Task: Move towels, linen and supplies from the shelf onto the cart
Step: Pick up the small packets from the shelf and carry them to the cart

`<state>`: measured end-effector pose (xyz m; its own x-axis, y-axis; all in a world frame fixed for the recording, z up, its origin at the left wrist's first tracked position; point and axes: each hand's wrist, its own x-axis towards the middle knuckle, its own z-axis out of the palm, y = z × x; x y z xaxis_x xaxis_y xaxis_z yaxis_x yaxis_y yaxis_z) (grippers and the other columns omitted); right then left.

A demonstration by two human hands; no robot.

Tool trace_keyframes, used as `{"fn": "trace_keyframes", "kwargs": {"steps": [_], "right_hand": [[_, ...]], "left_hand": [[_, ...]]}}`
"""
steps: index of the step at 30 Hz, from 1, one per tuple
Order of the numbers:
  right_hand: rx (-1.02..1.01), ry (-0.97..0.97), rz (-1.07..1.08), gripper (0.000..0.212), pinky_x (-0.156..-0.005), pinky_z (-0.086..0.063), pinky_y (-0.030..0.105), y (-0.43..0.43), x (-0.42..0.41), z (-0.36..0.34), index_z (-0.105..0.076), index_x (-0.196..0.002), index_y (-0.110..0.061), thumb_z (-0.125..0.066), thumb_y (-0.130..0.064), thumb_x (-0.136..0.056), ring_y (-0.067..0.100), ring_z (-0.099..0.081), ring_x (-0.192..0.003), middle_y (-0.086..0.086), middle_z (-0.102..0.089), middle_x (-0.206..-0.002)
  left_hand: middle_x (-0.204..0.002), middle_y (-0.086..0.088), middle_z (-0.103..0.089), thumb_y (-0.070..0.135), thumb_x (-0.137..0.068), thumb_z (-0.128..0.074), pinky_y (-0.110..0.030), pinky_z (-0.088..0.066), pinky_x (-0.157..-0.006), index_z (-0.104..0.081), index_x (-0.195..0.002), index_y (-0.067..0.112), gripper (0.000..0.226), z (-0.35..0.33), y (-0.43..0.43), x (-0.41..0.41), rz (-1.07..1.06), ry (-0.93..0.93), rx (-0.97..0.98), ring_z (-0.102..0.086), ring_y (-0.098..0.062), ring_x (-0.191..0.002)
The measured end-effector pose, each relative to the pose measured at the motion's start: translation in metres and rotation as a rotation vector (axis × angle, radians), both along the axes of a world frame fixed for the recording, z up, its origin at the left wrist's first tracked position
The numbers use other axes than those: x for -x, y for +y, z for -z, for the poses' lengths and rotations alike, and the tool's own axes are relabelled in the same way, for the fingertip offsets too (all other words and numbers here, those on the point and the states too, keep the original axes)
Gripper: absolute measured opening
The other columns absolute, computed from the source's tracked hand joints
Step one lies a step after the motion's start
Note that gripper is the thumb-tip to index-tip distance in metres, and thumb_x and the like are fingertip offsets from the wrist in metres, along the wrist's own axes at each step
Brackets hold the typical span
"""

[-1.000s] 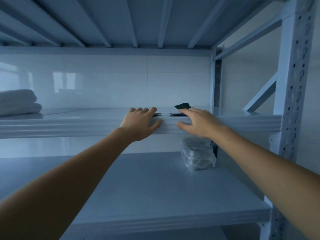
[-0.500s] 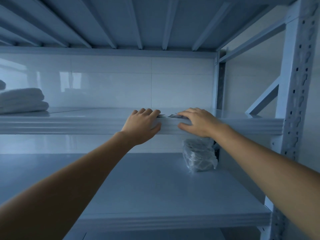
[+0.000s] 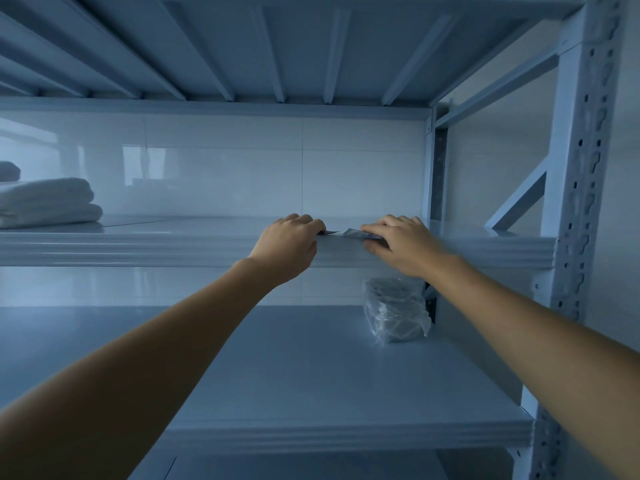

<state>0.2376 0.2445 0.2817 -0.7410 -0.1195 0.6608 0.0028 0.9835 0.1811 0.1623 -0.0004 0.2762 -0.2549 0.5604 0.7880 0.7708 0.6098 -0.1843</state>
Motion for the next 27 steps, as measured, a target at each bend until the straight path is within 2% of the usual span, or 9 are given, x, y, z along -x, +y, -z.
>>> {"fn": "trace_keyframes", "kwargs": {"steps": [2,4,7,10,12,14,18,22,27], "right_hand": [[0.024,-0.005,0.025,0.055,-0.098,-0.035,0.041,0.001,-0.003,0.001,-0.053,-0.136,-0.034,-0.027,-0.062,-0.097,0.024,-0.053,-0.115,-0.003,-0.058,-0.127],[0.053,0.015,0.012,0.055,-0.097,-0.035,0.041,0.002,-0.004,0.003,-0.056,-0.134,-0.033,-0.024,-0.060,-0.098,0.022,-0.052,-0.115,-0.004,-0.058,-0.126],[0.116,0.046,-0.037,0.043,-0.096,-0.038,0.040,0.002,-0.006,0.003,-0.062,-0.126,-0.033,-0.031,-0.050,-0.102,0.020,-0.053,-0.112,-0.004,-0.059,-0.122],[0.188,0.089,-0.098,0.038,-0.095,-0.042,0.040,0.001,-0.008,0.004,-0.056,-0.136,-0.030,-0.038,-0.036,-0.103,0.019,-0.058,-0.106,-0.005,-0.063,-0.116],[0.199,0.116,-0.135,0.041,-0.090,-0.045,0.040,0.001,-0.010,0.006,-0.051,-0.142,-0.026,-0.040,-0.026,-0.102,0.020,-0.059,-0.095,-0.006,-0.064,-0.104],[0.203,0.135,-0.141,0.043,-0.083,-0.048,0.039,0.000,-0.012,0.007,-0.046,-0.144,-0.024,-0.041,-0.023,-0.101,0.022,-0.059,-0.086,-0.004,-0.065,-0.102],[0.199,0.175,-0.129,0.026,-0.077,-0.049,0.035,0.004,-0.010,0.007,-0.062,-0.120,-0.017,-0.047,-0.021,-0.100,0.023,-0.062,-0.093,-0.002,-0.066,-0.109],[0.094,0.213,-0.119,0.021,-0.082,-0.050,0.037,0.004,-0.013,0.008,-0.068,-0.114,-0.016,-0.058,-0.022,-0.096,0.024,-0.063,-0.093,-0.001,-0.069,-0.108],[-0.016,0.312,-0.055,0.016,-0.061,-0.047,0.029,0.002,-0.022,0.006,-0.070,-0.106,-0.022,-0.067,-0.020,-0.090,0.022,-0.066,-0.077,-0.006,-0.071,-0.091]], "left_hand": [[-0.104,-0.003,-0.065,0.011,-0.093,-0.048,-0.031,-0.038,-0.069,-0.063,-0.116,0.015,0.028,0.000,0.000,0.000,-0.002,0.004,0.003,-0.056,-0.027,-0.095],[-0.105,-0.002,-0.065,0.013,-0.094,-0.049,-0.029,-0.036,-0.070,-0.062,-0.117,0.016,0.027,0.001,0.000,0.000,0.007,-0.004,-0.011,-0.056,-0.026,-0.096],[-0.105,-0.002,-0.065,0.016,-0.094,-0.049,-0.030,-0.036,-0.071,-0.062,-0.117,0.016,0.026,0.002,0.002,0.001,0.017,-0.014,-0.033,-0.056,-0.026,-0.096],[-0.104,-0.001,-0.065,0.016,-0.094,-0.049,-0.030,-0.038,-0.072,-0.063,-0.116,0.016,0.026,0.002,0.003,0.002,0.019,-0.014,-0.041,-0.056,-0.026,-0.096],[-0.105,-0.002,-0.065,0.016,-0.094,-0.049,-0.031,-0.039,-0.073,-0.063,-0.116,0.016,0.026,0.003,0.004,0.003,0.026,-0.012,-0.042,-0.056,-0.027,-0.096],[-0.107,-0.002,-0.065,0.014,-0.094,-0.049,-0.031,-0.037,-0.073,-0.062,-0.116,0.015,0.026,0.004,0.006,0.004,0.027,-0.010,-0.047,-0.056,-0.027,-0.097],[-0.111,-0.004,-0.064,0.010,-0.093,-0.050,-0.030,-0.039,-0.073,-0.064,-0.117,0.014,0.028,0.005,0.007,0.005,0.042,0.010,-0.059,-0.056,-0.029,-0.097],[-0.100,-0.005,-0.066,0.006,-0.091,-0.052,-0.029,-0.034,-0.069,-0.066,-0.109,0.013,0.025,0.004,0.007,0.004,0.048,0.035,-0.072,-0.057,-0.029,-0.090],[-0.081,-0.006,-0.065,0.000,-0.086,-0.056,-0.032,-0.037,-0.063,-0.068,-0.090,0.010,0.016,-0.001,0.006,-0.004,0.054,0.096,-0.106,-0.057,-0.031,-0.073]]}}
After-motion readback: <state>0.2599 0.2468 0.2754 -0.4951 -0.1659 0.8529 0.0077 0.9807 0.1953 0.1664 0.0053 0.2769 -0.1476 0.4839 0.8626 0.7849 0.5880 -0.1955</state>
